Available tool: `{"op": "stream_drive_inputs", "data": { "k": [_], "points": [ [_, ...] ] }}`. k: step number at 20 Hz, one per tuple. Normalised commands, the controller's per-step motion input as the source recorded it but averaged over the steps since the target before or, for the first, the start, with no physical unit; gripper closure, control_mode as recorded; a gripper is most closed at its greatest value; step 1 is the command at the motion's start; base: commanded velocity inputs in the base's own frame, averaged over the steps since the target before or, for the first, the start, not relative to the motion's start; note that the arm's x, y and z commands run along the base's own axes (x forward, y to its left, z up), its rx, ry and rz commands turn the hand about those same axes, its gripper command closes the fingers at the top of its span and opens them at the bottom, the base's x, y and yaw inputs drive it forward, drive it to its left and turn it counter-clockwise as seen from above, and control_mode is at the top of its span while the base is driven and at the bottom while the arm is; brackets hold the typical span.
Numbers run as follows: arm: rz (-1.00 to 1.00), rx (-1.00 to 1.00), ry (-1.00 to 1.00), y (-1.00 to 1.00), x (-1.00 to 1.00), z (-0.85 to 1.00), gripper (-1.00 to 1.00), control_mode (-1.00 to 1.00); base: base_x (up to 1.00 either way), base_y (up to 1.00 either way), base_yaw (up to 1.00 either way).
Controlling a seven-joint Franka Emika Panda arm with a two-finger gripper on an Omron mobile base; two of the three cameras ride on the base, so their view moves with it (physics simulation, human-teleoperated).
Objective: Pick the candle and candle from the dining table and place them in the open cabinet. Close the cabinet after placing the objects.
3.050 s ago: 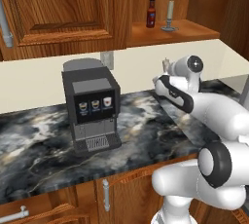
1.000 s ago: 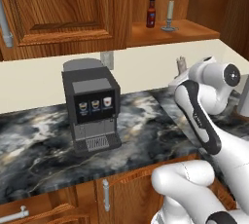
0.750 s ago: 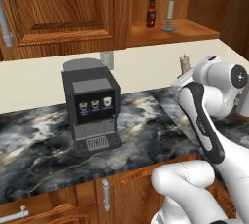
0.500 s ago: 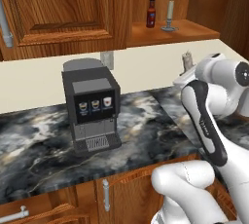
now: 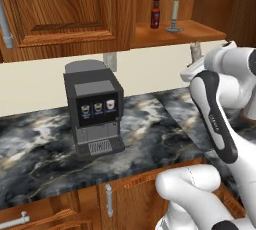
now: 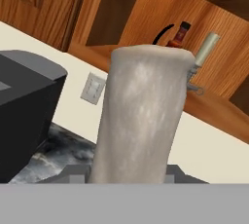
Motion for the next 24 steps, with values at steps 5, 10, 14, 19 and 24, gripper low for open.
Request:
{"op": "stream_drive_inputs", "data": {
  "k": [5,10,14,19,24],
  "points": [
    [0.00,0.00,0.00,0.00,0.26,0.34,1.00,-1.00,0.00,0.00,0.00],
    [0.00,0.00,0.00,0.00,0.41,0.12,1.00,-1.00,0.00,0.00,0.00],
    [0.00,0.01,-0.01,0.00,0.36,0.02,1.00,-1.00,0.00,0.00,0.00],
    [0.00,0.08,0.00,0.00,0.29,0.00,1.00,-1.00,0.00,0.00,0.00],
    [0.00,0.14,0.00,0.00,0.31,0.00,1.00,-1.00,0.00,0.00,0.00]
  ]
}}
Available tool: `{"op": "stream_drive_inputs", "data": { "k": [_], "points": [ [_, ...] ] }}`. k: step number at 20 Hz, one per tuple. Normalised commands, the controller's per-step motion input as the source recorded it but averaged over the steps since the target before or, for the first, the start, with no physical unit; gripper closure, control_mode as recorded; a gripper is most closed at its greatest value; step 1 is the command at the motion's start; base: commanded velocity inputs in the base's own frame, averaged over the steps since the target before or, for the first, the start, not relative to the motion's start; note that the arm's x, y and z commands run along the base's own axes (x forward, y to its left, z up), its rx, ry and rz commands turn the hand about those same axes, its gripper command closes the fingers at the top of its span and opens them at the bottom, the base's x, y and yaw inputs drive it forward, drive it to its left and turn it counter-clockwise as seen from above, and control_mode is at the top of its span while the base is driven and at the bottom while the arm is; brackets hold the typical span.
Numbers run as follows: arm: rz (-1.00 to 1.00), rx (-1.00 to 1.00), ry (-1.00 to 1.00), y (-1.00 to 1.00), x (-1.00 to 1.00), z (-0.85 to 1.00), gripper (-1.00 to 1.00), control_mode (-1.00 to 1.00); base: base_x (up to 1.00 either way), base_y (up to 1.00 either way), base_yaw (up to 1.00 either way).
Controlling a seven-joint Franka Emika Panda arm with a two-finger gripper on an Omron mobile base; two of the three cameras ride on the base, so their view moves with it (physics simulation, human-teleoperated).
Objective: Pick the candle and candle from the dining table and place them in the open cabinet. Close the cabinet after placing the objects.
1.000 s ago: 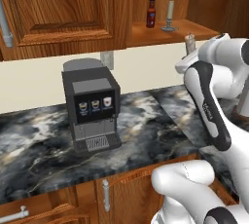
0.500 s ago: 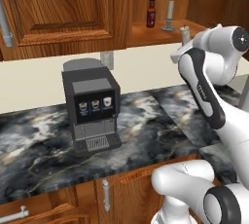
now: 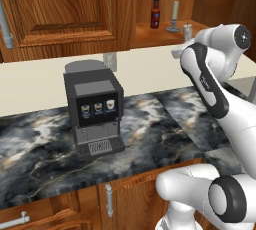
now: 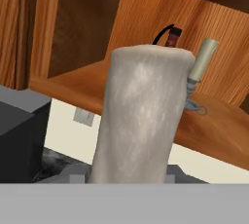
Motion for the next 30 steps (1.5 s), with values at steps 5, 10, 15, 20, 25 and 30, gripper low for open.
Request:
{"op": "stream_drive_inputs", "data": {
  "k": [5,10,15,20,25,30],
  "points": [
    [0.00,0.13,0.00,0.00,0.27,0.00,1.00,-1.00,0.00,0.00,0.00],
    [0.01,0.09,0.02,0.00,0.36,-0.03,1.00,-1.00,0.00,0.00,0.00],
    [0.05,0.02,0.07,0.00,0.34,-0.02,1.00,-1.00,0.00,0.00,0.00],
    [0.06,0.00,0.09,0.01,0.28,-0.05,1.00,-1.00,0.00,0.00,0.00],
    [0.07,0.00,0.07,0.00,0.20,-0.03,1.00,-1.00,0.00,0.00,0.00],
    [0.09,0.00,0.04,0.00,0.10,0.00,1.00,-1.00,0.00,0.00,0.00]
  ]
}}
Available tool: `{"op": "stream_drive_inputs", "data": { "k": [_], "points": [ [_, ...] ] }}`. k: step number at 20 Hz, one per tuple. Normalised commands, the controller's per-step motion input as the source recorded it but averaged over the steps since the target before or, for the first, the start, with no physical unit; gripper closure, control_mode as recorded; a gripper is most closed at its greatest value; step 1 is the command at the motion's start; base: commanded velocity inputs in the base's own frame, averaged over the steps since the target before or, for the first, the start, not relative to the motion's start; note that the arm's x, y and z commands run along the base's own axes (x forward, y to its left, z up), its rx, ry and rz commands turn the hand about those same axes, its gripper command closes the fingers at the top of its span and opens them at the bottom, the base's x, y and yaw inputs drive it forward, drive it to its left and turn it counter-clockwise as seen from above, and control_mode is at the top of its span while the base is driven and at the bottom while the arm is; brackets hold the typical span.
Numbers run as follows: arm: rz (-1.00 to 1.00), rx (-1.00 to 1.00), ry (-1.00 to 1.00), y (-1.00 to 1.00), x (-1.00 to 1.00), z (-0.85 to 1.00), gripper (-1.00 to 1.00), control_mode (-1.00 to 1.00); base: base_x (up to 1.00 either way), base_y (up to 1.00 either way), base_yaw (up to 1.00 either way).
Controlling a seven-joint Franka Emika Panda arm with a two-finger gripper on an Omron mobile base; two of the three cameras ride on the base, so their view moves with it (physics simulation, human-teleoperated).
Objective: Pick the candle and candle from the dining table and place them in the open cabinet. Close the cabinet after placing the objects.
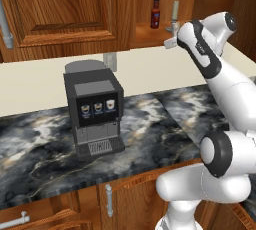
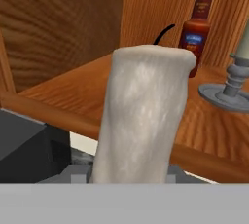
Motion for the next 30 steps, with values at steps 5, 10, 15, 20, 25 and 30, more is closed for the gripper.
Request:
{"op": "stream_drive_inputs", "data": {
  "k": [5,10,15,20,25,30],
  "points": [
    [0.09,0.01,0.05,0.00,0.04,-0.01,1.00,-1.00,0.00,0.00,0.00],
    [0.07,0.00,0.04,0.00,0.01,-0.08,1.00,-1.00,0.00,0.00,0.00],
    [0.06,0.00,0.04,0.03,0.02,-0.14,1.00,-1.00,0.00,0.00,0.00],
    [0.03,0.00,0.00,0.00,0.21,0.00,1.00,-1.00,0.00,0.00,0.00],
    [0.01,0.01,0.00,0.00,0.10,0.11,1.00,-1.00,0.00,0.00,0.00],
    [0.02,0.01,0.00,0.00,0.17,0.01,1.00,-1.00,0.00,0.00,0.00]
  ]
}}
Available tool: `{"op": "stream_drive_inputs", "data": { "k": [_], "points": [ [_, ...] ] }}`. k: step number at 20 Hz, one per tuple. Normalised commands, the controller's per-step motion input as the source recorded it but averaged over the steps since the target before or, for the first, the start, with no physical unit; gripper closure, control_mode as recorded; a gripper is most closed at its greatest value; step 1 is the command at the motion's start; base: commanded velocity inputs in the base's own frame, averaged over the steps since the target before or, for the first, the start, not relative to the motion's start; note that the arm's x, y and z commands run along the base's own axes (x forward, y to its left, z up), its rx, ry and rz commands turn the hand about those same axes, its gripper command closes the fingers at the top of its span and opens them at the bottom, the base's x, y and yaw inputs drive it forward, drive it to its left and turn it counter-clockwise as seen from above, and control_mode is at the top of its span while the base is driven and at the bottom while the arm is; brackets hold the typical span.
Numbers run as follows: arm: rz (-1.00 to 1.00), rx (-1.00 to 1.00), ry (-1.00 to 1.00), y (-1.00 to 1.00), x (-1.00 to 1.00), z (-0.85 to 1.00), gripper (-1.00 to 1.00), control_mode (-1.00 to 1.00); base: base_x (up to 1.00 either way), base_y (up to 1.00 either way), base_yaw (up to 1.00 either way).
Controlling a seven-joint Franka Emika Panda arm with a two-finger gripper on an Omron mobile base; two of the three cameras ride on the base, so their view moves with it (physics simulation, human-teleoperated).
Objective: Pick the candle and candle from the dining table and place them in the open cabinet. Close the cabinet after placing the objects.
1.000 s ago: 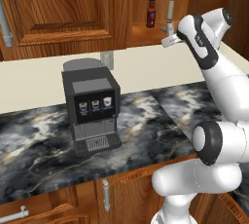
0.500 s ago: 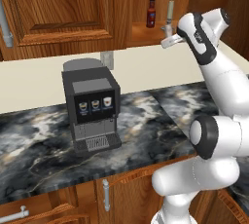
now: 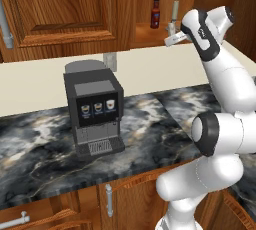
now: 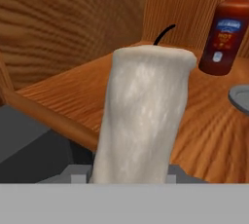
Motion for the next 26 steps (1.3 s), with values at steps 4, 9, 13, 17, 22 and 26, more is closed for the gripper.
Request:
{"op": "stream_drive_inputs", "data": {
  "k": [4,9,13,17,22,26],
  "points": [
    [0.02,0.00,0.00,0.00,0.19,0.00,1.00,-1.00,0.00,0.00,0.00],
    [0.03,0.00,0.00,0.00,0.21,-0.01,1.00,-1.00,0.00,0.00,0.00],
    [0.04,0.00,0.00,0.00,0.21,-0.03,1.00,-1.00,0.00,0.00,0.00],
    [0.03,0.00,0.00,0.00,0.21,0.00,1.00,-1.00,0.00,0.00,0.00],
    [0.02,0.00,-0.01,0.00,0.12,0.01,1.00,-1.00,0.00,0.00,0.00],
    [0.02,0.02,-0.03,0.04,0.06,0.16,1.00,-1.00,0.00,0.00,0.00]
  ]
}}
